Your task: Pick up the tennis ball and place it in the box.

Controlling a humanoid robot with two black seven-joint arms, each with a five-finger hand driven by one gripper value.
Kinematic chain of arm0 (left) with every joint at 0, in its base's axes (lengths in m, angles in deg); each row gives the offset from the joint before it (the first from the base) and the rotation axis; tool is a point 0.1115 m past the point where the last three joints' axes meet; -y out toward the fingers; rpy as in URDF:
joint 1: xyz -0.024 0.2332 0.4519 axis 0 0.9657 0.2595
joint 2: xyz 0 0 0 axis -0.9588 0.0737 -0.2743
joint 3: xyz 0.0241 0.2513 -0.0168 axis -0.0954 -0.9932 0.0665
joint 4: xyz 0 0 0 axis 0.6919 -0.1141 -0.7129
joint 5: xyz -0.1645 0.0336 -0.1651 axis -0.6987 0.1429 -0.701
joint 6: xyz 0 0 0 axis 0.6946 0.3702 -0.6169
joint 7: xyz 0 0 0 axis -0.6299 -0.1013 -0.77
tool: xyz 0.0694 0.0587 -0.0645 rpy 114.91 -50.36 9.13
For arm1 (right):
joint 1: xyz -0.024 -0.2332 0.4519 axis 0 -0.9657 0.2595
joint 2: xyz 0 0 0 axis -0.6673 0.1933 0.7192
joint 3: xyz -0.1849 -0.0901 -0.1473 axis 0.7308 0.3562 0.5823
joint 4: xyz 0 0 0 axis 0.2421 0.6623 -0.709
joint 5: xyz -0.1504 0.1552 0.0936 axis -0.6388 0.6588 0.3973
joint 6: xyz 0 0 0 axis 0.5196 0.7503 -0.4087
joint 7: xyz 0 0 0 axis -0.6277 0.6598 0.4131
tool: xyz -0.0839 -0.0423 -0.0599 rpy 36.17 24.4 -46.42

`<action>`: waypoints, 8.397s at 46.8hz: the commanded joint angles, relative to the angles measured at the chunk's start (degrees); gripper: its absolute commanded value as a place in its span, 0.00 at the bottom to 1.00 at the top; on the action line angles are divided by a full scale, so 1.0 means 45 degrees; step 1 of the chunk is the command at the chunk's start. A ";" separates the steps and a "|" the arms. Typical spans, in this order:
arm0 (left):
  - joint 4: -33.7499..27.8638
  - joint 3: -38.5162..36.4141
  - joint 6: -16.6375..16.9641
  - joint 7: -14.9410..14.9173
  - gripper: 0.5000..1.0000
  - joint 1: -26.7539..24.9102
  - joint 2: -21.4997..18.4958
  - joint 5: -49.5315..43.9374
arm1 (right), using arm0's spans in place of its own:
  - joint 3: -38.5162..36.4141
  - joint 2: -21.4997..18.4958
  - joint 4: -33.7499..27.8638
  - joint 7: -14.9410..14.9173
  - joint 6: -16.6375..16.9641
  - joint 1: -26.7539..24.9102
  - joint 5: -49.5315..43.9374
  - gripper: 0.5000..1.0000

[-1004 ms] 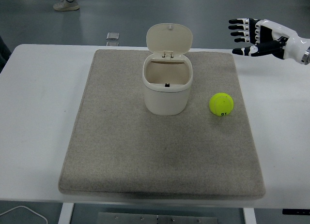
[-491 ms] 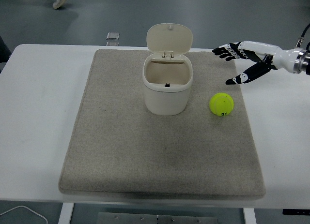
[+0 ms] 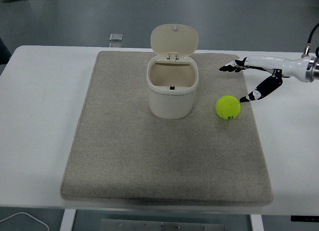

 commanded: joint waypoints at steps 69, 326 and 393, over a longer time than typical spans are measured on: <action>0.0000 0.0000 0.0013 -0.0002 0.98 0.0016 0.0000 0.0003 | 0.1190 -0.0819 0.0055 -0.0019 -0.2649 -0.1309 -0.1057 0.66; 0.0000 0.0000 -0.0006 -0.0002 0.98 -0.0003 0.0000 -0.0017 | -0.1759 -0.0370 -0.2249 0.6348 0.1180 -0.0508 1.6559 0.71; 0.0000 0.0000 -0.0006 -0.0002 0.98 -0.0003 0.0000 0.0003 | -0.2580 -0.2714 -0.2210 0.6172 -0.4407 -0.1192 1.8415 0.87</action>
